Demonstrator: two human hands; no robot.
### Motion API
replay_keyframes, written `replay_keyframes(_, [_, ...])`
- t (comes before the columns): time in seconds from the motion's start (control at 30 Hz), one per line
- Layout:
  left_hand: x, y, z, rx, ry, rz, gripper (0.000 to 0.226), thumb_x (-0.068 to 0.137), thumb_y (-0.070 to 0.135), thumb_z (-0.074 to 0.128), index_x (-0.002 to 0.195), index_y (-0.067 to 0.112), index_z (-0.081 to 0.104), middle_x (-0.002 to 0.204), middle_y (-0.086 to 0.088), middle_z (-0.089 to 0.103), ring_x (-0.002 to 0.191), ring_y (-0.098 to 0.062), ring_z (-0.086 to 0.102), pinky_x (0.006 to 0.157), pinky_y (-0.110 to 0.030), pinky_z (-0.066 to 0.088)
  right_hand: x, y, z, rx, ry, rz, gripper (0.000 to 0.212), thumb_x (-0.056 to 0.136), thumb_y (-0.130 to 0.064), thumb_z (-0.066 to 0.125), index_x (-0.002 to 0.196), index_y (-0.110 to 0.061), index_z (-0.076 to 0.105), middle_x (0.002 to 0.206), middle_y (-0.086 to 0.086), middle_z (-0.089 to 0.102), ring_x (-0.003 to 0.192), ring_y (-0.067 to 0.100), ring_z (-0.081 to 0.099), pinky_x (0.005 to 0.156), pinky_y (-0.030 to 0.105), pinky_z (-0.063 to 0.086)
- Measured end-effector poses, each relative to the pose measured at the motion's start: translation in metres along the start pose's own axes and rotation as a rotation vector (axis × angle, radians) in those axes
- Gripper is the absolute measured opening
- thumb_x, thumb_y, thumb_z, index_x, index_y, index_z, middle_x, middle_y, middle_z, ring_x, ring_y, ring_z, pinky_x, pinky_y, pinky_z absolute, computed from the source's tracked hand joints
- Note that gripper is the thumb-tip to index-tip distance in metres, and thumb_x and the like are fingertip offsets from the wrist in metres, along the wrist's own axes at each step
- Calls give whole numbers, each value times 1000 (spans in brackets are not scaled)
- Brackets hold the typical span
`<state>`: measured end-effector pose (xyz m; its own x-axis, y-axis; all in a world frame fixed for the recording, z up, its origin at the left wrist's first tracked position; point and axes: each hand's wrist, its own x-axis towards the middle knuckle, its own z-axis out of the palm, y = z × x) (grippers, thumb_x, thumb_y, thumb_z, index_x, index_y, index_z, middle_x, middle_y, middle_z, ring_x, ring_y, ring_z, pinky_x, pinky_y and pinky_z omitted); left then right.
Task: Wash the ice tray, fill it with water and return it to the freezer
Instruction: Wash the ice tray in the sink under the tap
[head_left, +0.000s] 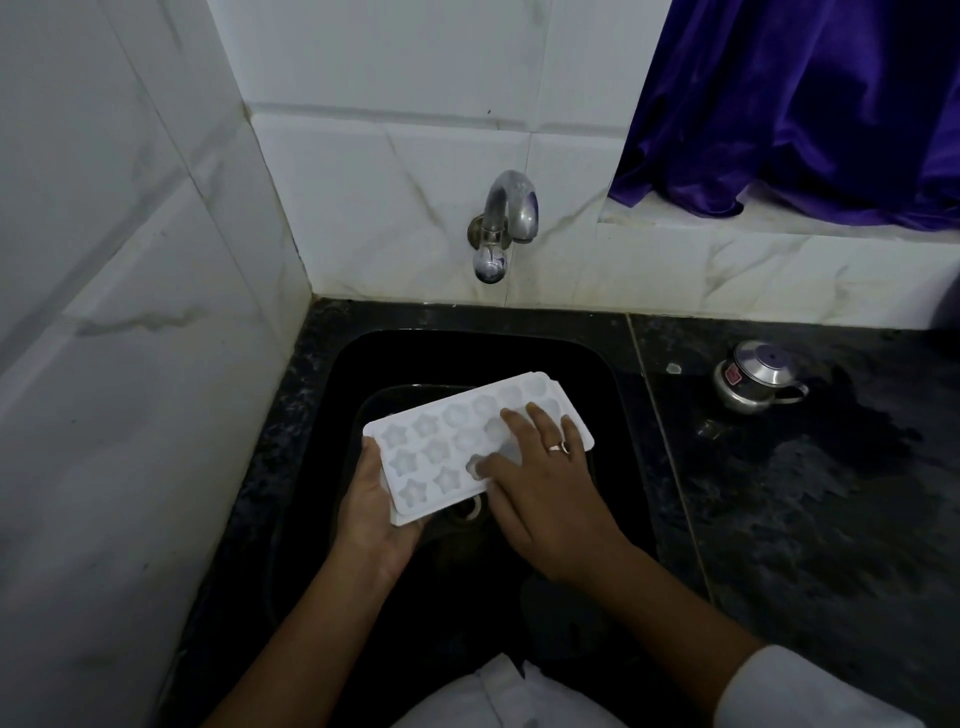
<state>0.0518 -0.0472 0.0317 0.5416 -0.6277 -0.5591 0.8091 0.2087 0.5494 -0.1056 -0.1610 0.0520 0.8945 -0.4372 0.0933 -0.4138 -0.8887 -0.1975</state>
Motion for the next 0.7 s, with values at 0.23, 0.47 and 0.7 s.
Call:
replay_keyframes(0.23, [-1,-12,-3,14,43,29,62,108,58,34,131,10,66,124,-18,76,104,-32,77,91,-52,56,-9,6,6,-7,-19,-75,36,104,-41,36,132,-30,55,162,13,31,155,37,17,123,64,13])
replay_keyframes(0.47, [3,-34,2,42,49,11,66,108,60,36,140,9,63,133,-20,71,120,-40,70,103,-59,52,-19,17,7,14,-37,-57,35,104,-41,34,126,-28,58,162,11,32,156,33,16,123,62,15])
replay_keyframes(0.7, [4,-45,13,74,63,45,65,107,61,34,134,11,67,128,-19,73,103,-36,76,97,-54,49,-22,23,-10,94,23,-81,36,102,-35,37,131,-26,56,164,11,32,156,33,18,124,60,15])
